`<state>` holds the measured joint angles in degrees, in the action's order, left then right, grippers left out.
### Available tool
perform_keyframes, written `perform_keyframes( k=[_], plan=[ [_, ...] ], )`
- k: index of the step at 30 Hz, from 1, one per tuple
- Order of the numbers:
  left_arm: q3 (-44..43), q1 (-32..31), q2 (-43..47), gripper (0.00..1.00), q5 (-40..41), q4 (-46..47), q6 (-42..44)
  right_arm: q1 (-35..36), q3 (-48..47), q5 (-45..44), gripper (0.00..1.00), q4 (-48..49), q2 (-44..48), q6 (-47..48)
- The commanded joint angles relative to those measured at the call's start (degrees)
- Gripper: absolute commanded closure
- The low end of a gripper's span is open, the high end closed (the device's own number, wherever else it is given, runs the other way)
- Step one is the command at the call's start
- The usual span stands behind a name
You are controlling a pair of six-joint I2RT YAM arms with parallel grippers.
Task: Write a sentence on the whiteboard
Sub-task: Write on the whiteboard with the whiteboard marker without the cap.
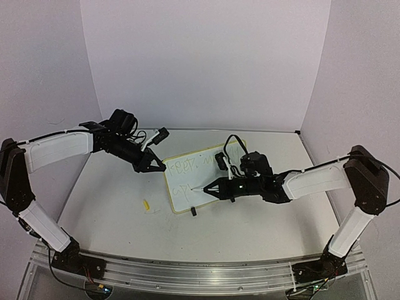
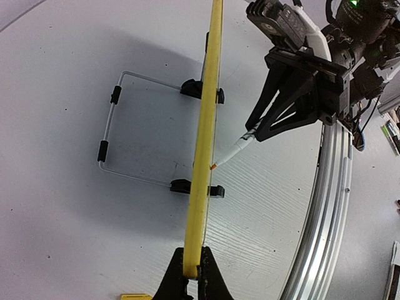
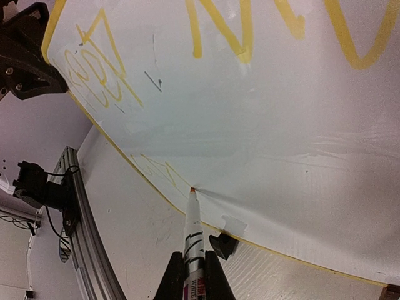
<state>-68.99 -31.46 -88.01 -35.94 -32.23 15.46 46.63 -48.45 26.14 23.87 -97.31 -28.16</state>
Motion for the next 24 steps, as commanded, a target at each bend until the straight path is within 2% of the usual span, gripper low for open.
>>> perform_keyframes(
  k=[1,9,24],
  plan=[
    [0.00,-0.97,-0.15,1.00,3.95,-2.79,2.50,-0.69,-1.30,-4.66,1.00,0.60,3.09,0.04],
    [0.00,-0.97,-0.23,1.00,3.91,-2.75,2.50,-0.80,-2.40,-5.21,1.00,-0.91,4.70,1.07],
    [-0.01,-0.97,-0.51,1.00,3.73,-2.76,2.50,-0.87,0.61,-5.69,1.00,-1.11,1.27,0.16]
  ],
)
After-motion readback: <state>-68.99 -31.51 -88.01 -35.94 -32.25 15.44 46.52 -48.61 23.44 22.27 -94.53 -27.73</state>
